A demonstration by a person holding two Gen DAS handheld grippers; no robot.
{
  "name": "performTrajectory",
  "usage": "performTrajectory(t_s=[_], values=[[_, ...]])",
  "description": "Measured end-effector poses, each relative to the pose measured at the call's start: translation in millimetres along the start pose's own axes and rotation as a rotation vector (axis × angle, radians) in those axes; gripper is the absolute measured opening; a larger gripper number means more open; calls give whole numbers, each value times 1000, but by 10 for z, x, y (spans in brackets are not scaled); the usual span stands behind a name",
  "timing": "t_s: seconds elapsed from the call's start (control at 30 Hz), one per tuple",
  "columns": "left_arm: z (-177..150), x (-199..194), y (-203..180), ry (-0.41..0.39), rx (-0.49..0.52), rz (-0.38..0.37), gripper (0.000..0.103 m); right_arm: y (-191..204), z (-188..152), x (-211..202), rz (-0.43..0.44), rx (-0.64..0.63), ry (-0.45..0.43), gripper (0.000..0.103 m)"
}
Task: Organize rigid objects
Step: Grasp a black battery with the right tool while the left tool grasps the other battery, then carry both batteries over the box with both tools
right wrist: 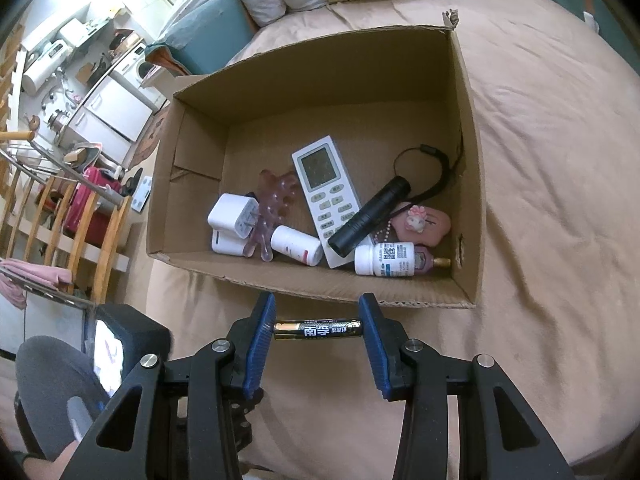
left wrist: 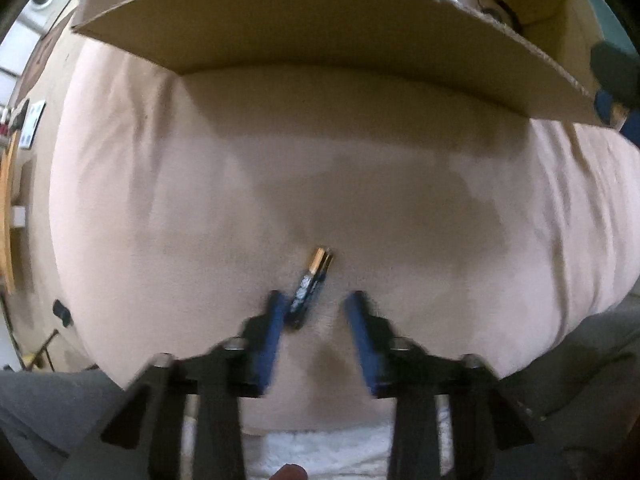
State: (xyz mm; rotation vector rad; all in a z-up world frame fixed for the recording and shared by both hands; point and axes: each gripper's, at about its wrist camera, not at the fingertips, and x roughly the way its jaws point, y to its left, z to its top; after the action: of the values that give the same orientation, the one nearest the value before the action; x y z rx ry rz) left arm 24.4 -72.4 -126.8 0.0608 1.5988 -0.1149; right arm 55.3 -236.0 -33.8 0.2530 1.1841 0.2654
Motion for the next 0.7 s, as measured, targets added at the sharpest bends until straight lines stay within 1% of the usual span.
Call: performTrajectory(t_s=[0.03,0.13,0.27,0.37,0.47,0.5,0.57,0.7], values=[[9,7,3,2,-4,-5,9,1,-1,2,0,-1,-1,45],[21,-20,82,9,-43,-37,9,11,-3,-4,6,-6,-2,45],[12,-153,174,-23,-45,-16,9,29,4,-7,10,-14,0,45],[21,-247,145,-50,-65,-11,9,38,9,-18,13,-16,-4,45],[28,-435,197,-98,-81,-9,9,44,7,-41,17,-16,-11,45],[18,-493,129,-120,-75,-10,9,43,5,-56,20,-16,-15,45],[-23,-680,127,-166,-83,-15,9,46,4,-88,25,-16,-24,45],[7,-1055,214,-246,-108,-38,9,57,20,-181,35,-19,-51,45]])
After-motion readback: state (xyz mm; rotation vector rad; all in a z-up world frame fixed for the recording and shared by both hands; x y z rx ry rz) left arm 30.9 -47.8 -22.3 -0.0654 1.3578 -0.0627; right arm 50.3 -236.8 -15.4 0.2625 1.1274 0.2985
